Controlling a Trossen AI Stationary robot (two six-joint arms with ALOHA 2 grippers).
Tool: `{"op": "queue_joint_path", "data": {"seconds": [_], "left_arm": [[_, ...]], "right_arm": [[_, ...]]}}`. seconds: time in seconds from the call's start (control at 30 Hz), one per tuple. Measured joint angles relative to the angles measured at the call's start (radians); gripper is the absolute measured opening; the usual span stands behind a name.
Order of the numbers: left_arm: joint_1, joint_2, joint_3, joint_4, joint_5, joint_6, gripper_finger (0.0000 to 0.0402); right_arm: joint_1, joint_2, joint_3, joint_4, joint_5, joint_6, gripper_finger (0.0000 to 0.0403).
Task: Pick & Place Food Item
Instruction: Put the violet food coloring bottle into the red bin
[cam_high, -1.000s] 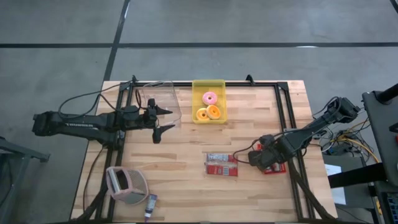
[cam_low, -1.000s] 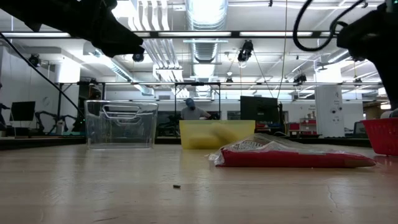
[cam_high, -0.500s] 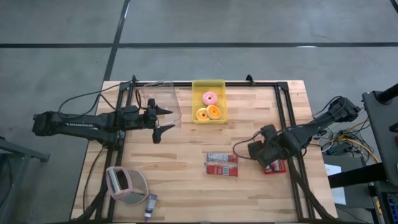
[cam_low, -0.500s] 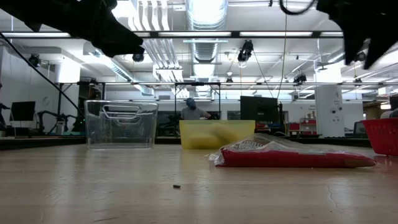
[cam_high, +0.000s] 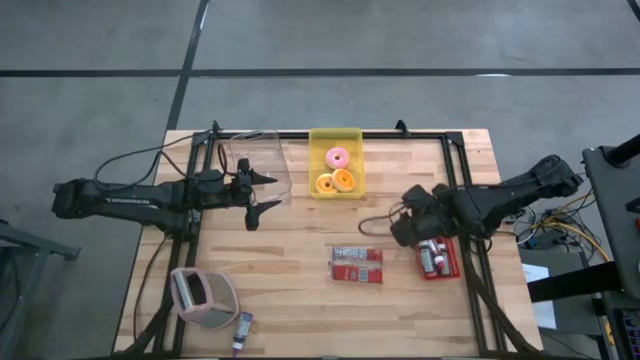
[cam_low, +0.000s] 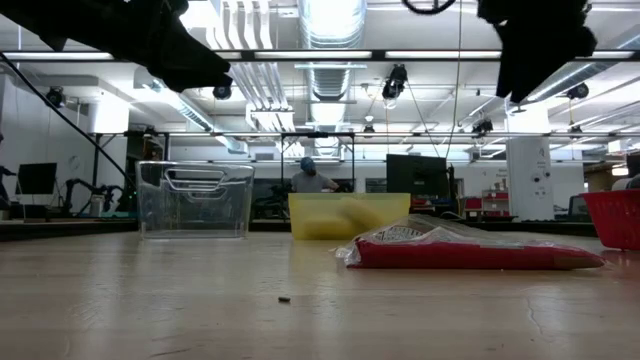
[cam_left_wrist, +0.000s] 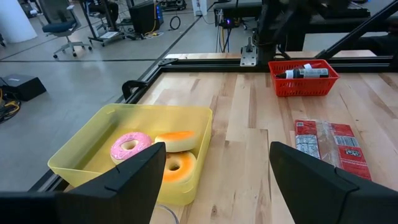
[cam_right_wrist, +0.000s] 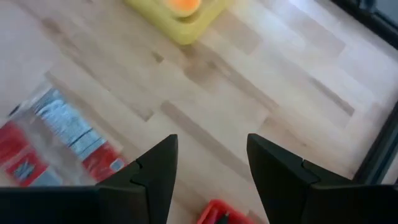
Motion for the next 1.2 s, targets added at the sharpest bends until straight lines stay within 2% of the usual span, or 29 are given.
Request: {"op": "queue_joint_path", "data": {"seconds": [0.2, 0.4, 0.6, 0.7, 0.87, 1.03, 1.2], "left_arm": [[0.0, 0.0, 0.0, 0.0, 0.0, 0.0, 0.0293], [0.0, 0.0, 0.0, 0.0, 0.0, 0.0, 0.0293], [0.0, 0.0, 0.0, 0.0, 0.0, 0.0, 0.0291], [0.0, 0.0, 0.0, 0.0, 0.0, 0.0, 0.0292], [0.0, 0.0, 0.0, 0.0, 0.0, 0.0, 0.0292], [0.0, 0.0, 0.0, 0.0, 0.0, 0.0, 0.0293], [0.0, 0.0, 0.0, 0.0, 0.0, 0.0, 0.0292]], "right_arm": [[-0.167, -0.036, -0.018, 0.052, -0.068, -0.16, 0.019], [-0.377, -0.063, -0.024, 0.066, -0.086, -0.339, 0.019], [-0.543, -0.068, -0.052, 0.209, -0.166, -0.594, 0.019], [-0.592, -0.067, -0.073, 0.29, -0.169, -0.684, 0.0189], [-0.628, -0.067, -0.106, 0.373, -0.162, -0.67, 0.0189], [-0.663, -0.067, -0.117, 0.382, -0.166, -0.731, 0.0189], [-0.69, -0.067, -0.117, 0.381, -0.165, -0.724, 0.0189]]}}
